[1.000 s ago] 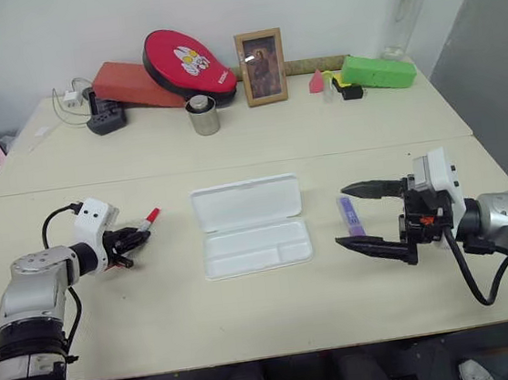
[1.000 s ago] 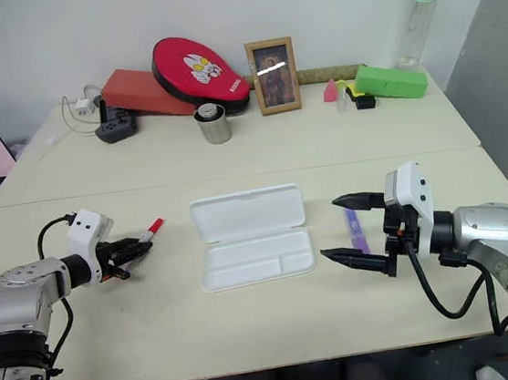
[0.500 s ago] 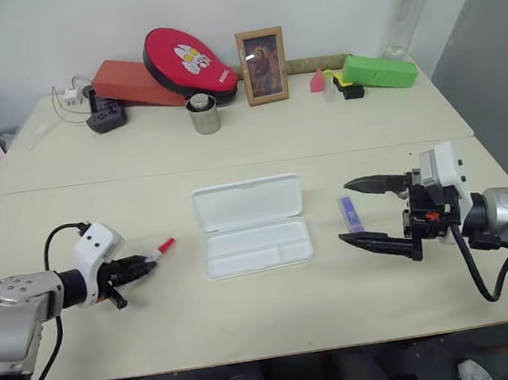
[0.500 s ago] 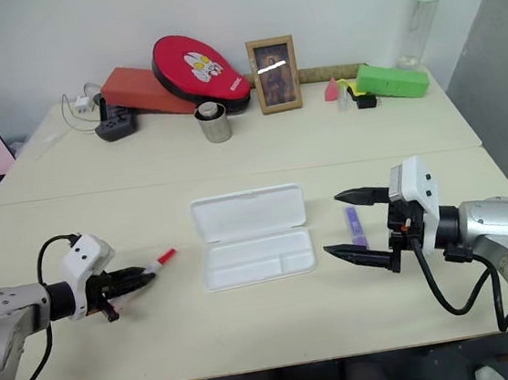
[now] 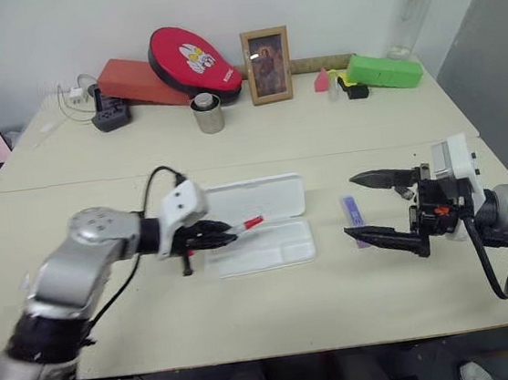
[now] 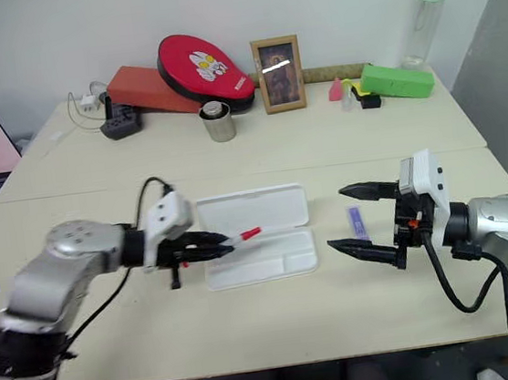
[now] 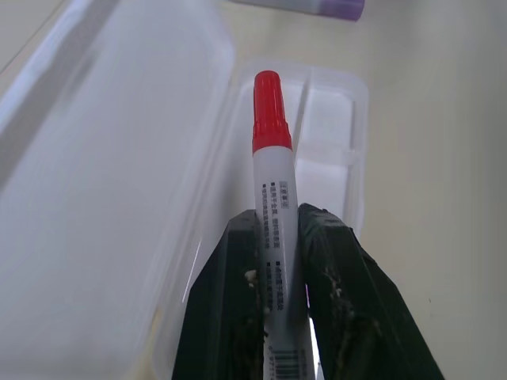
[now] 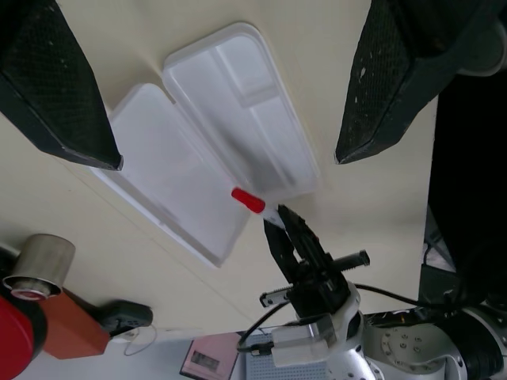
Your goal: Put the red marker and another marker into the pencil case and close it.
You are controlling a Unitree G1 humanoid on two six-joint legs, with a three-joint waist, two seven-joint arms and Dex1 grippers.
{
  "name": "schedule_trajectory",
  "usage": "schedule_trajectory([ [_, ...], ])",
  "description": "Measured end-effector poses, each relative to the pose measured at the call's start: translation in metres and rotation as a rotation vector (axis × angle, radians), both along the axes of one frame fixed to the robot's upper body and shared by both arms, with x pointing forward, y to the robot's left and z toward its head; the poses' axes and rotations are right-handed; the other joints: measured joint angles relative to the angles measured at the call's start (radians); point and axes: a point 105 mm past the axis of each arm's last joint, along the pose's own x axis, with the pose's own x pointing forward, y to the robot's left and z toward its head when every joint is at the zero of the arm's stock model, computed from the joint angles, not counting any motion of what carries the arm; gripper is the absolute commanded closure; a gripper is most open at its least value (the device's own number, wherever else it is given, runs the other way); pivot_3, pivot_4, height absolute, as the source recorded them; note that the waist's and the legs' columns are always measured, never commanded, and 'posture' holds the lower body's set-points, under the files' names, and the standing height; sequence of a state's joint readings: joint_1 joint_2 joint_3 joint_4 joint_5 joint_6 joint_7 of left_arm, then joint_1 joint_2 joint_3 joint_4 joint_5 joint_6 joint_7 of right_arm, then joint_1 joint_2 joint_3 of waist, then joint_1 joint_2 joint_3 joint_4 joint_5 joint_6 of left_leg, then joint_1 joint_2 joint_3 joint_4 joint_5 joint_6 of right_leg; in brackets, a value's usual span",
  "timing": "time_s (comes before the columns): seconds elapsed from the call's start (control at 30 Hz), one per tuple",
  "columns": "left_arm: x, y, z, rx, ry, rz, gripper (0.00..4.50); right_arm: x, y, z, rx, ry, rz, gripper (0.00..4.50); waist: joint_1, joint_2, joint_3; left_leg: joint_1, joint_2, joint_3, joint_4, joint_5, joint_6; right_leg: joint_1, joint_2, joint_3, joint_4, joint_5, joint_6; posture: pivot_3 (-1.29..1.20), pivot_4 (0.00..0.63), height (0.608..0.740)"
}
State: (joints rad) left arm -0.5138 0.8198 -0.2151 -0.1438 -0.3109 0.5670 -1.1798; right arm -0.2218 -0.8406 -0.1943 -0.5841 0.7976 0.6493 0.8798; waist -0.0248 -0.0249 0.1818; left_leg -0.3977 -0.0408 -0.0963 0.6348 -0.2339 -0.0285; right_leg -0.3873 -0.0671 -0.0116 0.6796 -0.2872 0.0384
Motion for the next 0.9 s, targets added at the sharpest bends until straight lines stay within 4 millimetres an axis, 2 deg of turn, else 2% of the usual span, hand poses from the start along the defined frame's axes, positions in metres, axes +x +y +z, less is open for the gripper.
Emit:
schedule_trajectory([
  [0.2, 0.014, -0.016, -0.019, 0.059, 0.01, -0.07, 4.08, 0.001, -0.003, 0.001, 0.011, -0.015, -0.048, 0.0, -0.006, 0.0, 0.0, 0.0, 0.001, -0.001, 0.001, 0.0, 0.0, 0.0, 0.002, 0.0, 0.001, 0.0, 0.0, 0.0, 0.15, 0.74],
  [0.3, 0.021, -0.017, -0.023, 0.087, -0.004, -0.074, 4.08, -0.002, 0.0, 0.001, 0.013, -0.021, -0.047, 0.0, -0.006, 0.0, 0.0, 0.0, 0.001, -0.001, 0.001, 0.0, 0.0, 0.0, 0.002, 0.0, 0.0, 0.0, 0.0, 0.0, 0.15, 0.74],
  [0.8, 0.026, -0.026, -0.024, 0.125, -0.069, -0.127, 4.08, -0.005, 0.0, -0.002, 0.013, -0.01, -0.078, 0.0, -0.005, 0.0, 0.0, -0.001, 0.001, -0.002, 0.002, 0.0, 0.0, 0.0, 0.002, 0.0, 0.001, 0.0, 0.0, 0.0, 0.15, 0.74],
  [0.87, 0.025, -0.028, -0.023, 0.124, -0.068, -0.126, 3.39, -0.006, 0.0, -0.002, 0.013, -0.01, -0.077, 0.0, -0.005, 0.0, 0.0, -0.001, 0.001, -0.002, 0.002, 0.0, 0.0, 0.0, 0.002, 0.0, 0.001, 0.0, 0.0, 0.0, 0.15, 0.74],
  [0.9, 0.025, -0.029, -0.022, 0.123, -0.072, -0.128, 3.33, -0.006, 0.0, -0.002, 0.013, -0.01, -0.076, 0.0, -0.005, 0.0, 0.0, -0.001, 0.001, -0.002, 0.002, 0.0, 0.0, 0.0, 0.002, 0.0, 0.001, 0.0, 0.0, 0.0, 0.15, 0.74],
])
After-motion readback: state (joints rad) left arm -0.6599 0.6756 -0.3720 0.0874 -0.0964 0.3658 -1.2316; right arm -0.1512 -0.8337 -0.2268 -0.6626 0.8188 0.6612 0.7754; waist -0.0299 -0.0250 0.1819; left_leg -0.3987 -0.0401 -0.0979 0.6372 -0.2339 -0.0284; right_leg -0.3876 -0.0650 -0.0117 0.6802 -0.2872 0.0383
